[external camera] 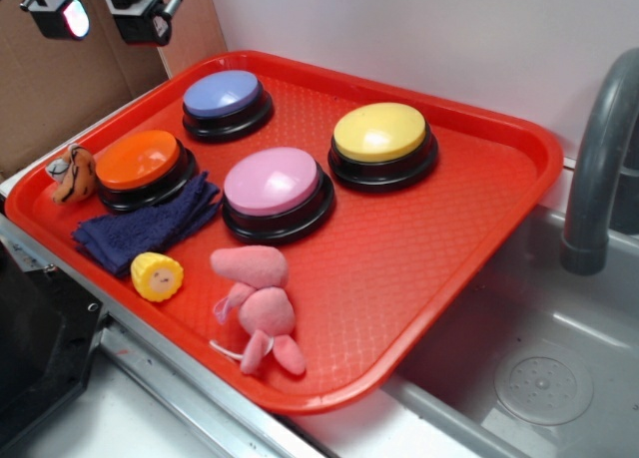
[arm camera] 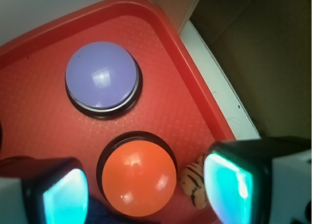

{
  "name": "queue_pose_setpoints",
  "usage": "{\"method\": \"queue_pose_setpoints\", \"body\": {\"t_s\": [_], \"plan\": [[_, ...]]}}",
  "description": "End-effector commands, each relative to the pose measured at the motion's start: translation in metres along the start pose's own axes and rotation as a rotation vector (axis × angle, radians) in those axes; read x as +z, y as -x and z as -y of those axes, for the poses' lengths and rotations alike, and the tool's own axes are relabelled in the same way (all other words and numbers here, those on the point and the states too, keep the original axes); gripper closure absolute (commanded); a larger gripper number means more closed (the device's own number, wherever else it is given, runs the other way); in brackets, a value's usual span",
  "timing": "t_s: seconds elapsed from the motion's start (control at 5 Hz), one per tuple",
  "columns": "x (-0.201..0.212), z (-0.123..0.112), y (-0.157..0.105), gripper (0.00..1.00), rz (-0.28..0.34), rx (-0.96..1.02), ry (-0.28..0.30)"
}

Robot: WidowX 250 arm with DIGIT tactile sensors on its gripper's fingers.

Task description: Push the purple button.

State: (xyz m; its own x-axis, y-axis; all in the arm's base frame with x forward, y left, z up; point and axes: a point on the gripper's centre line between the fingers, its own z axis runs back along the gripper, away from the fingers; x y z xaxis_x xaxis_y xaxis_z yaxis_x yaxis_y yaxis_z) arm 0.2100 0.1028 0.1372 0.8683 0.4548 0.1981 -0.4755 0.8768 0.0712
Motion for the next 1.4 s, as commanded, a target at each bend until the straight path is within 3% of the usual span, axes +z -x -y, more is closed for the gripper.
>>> {"method": "queue_pose_setpoints", "body": {"t_s": [0.0,0.2,0.4,0.6,0.8,1.2], "plan": [[-0.02,-0.003,-0.022,0.0,0.036,-0.046,0.03],[-0.041,0.019,-0.029,0.0,0.042,-0.114,0.143],[-0.062,0.035,-0.029,0.0,0.018,-0.103,0.101],[-0.074,0.036,-0.037,0.0,0.085,-0.116,0.044],[-0.085,0.034,-0.043,0.0,0.101,-0.127,0.02],[-0.104,0.018,-0.054,0.0,0.055,-0.106,0.028]]}}
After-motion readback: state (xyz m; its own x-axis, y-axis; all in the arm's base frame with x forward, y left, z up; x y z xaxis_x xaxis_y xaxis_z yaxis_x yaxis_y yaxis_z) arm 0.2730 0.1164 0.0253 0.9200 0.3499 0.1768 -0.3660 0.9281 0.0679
